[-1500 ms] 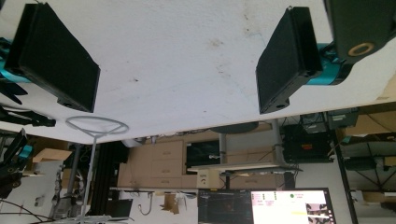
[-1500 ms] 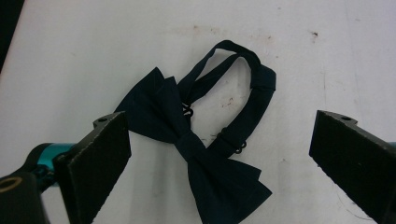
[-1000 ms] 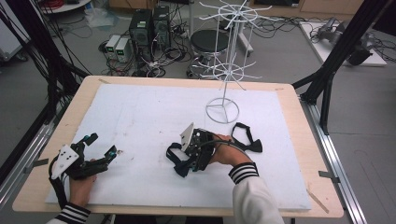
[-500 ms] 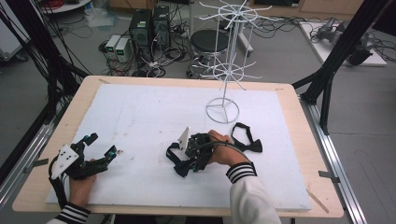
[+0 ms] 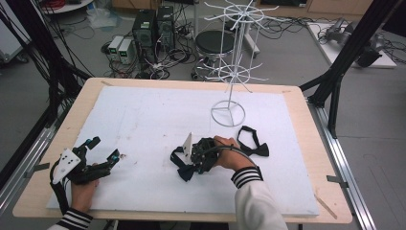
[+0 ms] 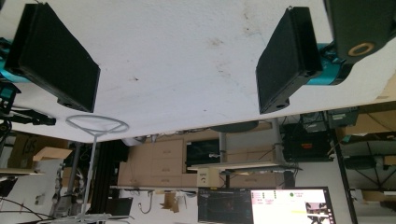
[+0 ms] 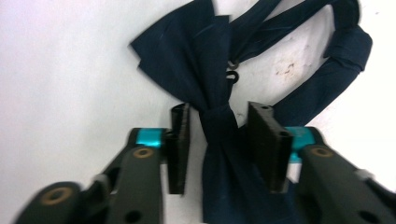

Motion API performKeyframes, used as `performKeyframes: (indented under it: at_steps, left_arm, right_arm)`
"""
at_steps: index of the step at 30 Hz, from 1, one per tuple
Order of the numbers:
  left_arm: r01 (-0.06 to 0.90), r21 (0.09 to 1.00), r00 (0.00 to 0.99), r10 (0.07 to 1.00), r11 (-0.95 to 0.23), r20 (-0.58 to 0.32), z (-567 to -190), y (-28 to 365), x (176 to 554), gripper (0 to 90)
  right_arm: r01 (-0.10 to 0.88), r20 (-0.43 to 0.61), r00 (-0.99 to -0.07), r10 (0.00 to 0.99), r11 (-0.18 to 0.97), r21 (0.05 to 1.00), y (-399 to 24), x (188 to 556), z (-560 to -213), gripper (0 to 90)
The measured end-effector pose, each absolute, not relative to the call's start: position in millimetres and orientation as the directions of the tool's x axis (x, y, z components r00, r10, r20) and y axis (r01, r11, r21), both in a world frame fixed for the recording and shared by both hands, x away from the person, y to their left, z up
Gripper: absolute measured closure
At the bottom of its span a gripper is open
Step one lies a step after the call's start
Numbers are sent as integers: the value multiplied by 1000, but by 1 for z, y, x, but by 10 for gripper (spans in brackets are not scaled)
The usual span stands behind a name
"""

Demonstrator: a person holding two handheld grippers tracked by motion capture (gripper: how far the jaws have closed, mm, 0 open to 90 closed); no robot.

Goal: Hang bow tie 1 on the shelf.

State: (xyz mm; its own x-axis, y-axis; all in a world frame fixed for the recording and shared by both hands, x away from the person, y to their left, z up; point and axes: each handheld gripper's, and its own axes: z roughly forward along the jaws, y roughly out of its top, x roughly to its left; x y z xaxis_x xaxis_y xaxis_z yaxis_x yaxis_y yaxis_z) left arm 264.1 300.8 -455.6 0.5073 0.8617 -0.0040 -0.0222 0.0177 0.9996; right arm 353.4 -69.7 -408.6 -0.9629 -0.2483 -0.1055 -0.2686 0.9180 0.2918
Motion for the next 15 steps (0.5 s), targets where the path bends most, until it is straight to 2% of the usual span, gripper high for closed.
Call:
performKeyframes:
  at_steps: [3, 15]
  left_arm:
    - [-21, 1000, 508, 861, 17, -4, -456, 301, 264, 142]
    - [-23, 1000, 508, 861, 18, -4, -456, 301, 264, 142]
  right_arm:
    - [-290, -93, -957, -275, 916, 277, -69, 354, -410, 730]
    - [-274, -94, -962, -258, 911, 309, -69, 353, -406, 749]
